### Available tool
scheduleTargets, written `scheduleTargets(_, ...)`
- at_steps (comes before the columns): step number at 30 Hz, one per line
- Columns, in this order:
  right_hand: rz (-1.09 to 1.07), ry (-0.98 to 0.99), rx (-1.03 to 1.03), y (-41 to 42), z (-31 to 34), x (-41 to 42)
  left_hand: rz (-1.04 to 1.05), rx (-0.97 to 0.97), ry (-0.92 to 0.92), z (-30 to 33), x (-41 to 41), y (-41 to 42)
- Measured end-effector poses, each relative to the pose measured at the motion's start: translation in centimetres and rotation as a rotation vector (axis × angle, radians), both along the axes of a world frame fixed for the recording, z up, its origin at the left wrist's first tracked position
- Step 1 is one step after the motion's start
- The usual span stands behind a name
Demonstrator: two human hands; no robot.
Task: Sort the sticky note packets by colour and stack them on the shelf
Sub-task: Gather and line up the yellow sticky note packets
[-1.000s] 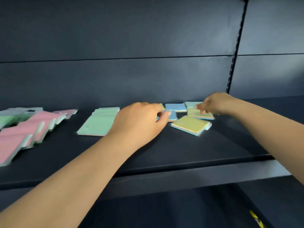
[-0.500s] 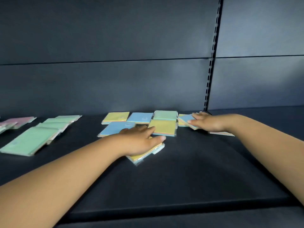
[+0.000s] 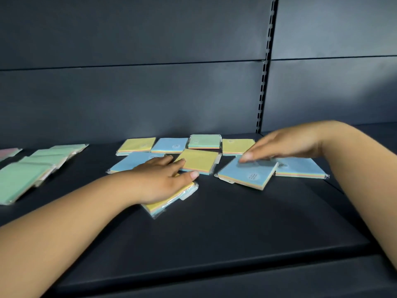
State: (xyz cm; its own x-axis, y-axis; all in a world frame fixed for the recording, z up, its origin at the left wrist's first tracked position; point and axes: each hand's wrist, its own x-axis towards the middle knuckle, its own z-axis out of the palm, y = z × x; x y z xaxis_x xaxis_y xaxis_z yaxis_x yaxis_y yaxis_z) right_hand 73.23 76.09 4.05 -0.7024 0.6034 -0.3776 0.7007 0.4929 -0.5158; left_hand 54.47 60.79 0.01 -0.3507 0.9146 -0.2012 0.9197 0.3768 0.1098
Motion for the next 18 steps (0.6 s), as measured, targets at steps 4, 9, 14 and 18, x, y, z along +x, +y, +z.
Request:
scheduleTargets(4, -0.179, 0.106, -0.082, 1.8, -0.1, 0.8, -0.009, -0.007, 0.017, -0.1, -0.1, 0.1)
scheduleTargets(9, -0.279, -0.013, -0.038, 2.3, -0.7, 0.6, -0.018, 0.007, 0.01, -0.4, -0.4, 0.2)
scheduleTargets(14, -0.318, 0.144, 0.081, 2.4, 0.1, -1.3, 0.054, 0.198, -0.095, 0.9, -1.8, 0.4)
scheduleTargets(18, -0.27, 0.029, 0.277, 2.1, 1.0, -6.0, 0.136, 0.131, 0.022, 1.3, -4.8, 0.4)
